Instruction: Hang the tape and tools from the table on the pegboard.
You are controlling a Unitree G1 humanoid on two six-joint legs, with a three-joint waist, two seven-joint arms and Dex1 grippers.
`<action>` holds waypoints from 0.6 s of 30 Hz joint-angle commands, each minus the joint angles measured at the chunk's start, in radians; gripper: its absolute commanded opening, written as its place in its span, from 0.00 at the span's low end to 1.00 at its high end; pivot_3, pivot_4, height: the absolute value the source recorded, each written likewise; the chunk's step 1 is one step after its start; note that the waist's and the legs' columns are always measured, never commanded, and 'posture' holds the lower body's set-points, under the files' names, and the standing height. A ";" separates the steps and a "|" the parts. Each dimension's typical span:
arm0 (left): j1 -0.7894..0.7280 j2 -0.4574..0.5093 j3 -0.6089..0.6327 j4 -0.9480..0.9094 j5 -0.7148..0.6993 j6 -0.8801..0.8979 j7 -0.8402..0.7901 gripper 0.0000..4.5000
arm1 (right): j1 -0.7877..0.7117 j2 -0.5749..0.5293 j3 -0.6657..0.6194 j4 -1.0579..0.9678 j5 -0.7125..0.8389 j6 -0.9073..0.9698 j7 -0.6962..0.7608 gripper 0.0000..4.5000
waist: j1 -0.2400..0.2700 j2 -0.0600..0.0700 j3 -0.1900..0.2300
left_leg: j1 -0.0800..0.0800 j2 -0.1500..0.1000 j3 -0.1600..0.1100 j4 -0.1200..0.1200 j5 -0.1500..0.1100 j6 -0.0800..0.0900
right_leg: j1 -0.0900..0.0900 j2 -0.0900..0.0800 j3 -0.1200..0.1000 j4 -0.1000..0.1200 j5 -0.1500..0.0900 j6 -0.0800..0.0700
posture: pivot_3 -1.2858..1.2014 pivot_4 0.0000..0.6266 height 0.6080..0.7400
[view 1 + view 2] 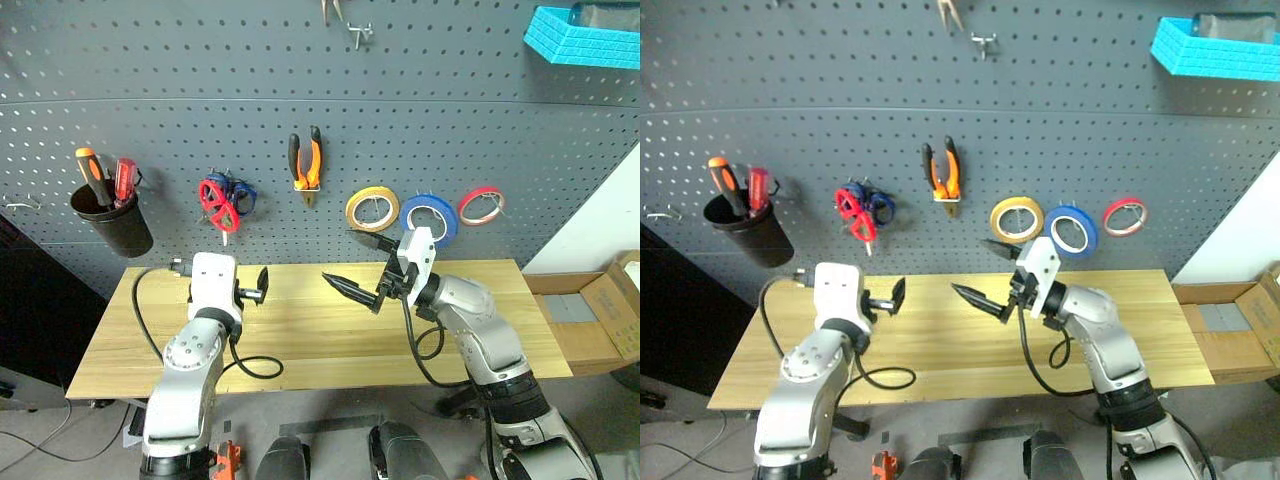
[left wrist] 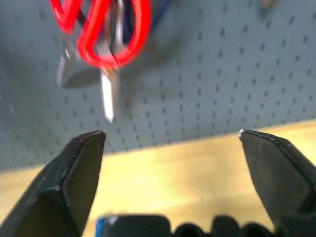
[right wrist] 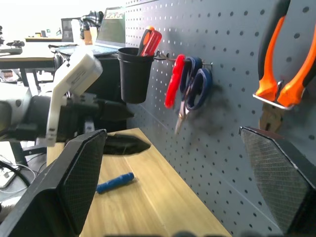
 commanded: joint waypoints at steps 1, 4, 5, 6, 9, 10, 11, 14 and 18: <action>0.059 -0.017 0.044 0.060 -0.029 -0.015 0.011 0.99 | 0.001 0.005 0.052 -0.030 -0.021 -0.034 0.036 1.00 | -0.003 0.000 0.001 | 0.001 0.000 0.000 0.000 0.000 0.000 | 0.001 0.000 0.000 0.000 0.000 0.000 | 0.52 0.22 1.00; 0.079 0.005 0.078 0.127 -0.037 -0.041 0.013 0.99 | -0.021 0.014 0.127 -0.015 -0.046 -0.006 0.072 1.00 | -0.001 0.001 0.006 | 0.001 0.001 0.000 0.000 0.000 0.000 | 0.001 0.001 -0.001 0.000 -0.001 0.000 | 0.52 0.28 1.00; 0.077 0.018 0.091 0.151 -0.039 -0.050 0.010 0.99 | -0.028 0.017 0.150 -0.010 -0.054 0.000 0.083 1.00 | -0.002 0.001 0.009 | 0.002 0.001 0.000 0.000 0.000 0.000 | 0.002 0.002 -0.001 0.001 -0.001 0.000 | 0.52 0.29 1.00; 0.068 0.033 0.109 0.182 -0.042 -0.059 0.008 0.99 | -0.039 0.028 0.171 0.000 -0.065 -0.001 0.089 1.00 | -0.002 0.001 0.012 | 0.004 0.001 0.000 0.001 0.000 0.000 | 0.004 0.002 -0.002 0.001 -0.002 0.000 | 0.52 0.31 1.00; 0.032 0.079 0.149 0.278 -0.057 -0.084 -0.005 0.99 | -0.080 0.071 0.222 0.043 -0.094 -0.020 0.098 1.00 | -0.001 0.003 0.022 | 0.009 0.001 0.000 0.000 0.000 0.000 | 0.007 0.002 -0.001 0.001 -0.005 0.004 | 0.52 0.35 1.00; 0.024 0.087 0.153 0.297 -0.061 -0.089 -0.009 0.99 | -0.088 0.080 0.230 0.051 -0.100 -0.026 0.100 1.00 | -0.001 0.004 0.027 | 0.010 0.001 0.000 0.000 0.000 0.000 | 0.008 0.002 -0.001 0.001 -0.005 0.004 | 0.52 0.36 1.00; 0.015 0.095 0.154 0.319 -0.066 -0.095 -0.014 0.99 | -0.096 0.090 0.236 0.059 -0.105 -0.031 0.101 1.00 | -0.001 0.004 0.032 | 0.010 0.002 0.000 0.000 0.000 0.000 | 0.007 0.002 -0.001 0.001 -0.005 0.004 | 0.52 0.37 1.00; -0.066 0.137 0.143 0.465 -0.083 -0.118 -0.067 0.99 | -0.145 0.154 0.273 0.105 -0.128 -0.047 0.097 1.00 | 0.001 0.004 0.049 | 0.009 0.001 -0.003 0.000 0.000 0.000 | 0.007 0.001 -0.001 0.001 -0.004 0.002 | 0.52 0.42 1.00; -0.166 0.174 0.136 0.622 -0.095 -0.141 -0.111 0.99 | -0.160 0.174 0.294 0.124 -0.148 -0.061 0.113 1.00 | 0.001 0.004 0.072 | 0.006 0.001 -0.007 -0.001 0.000 0.000 | 0.004 0.000 -0.003 0.001 -0.002 -0.002 | 0.52 0.46 1.00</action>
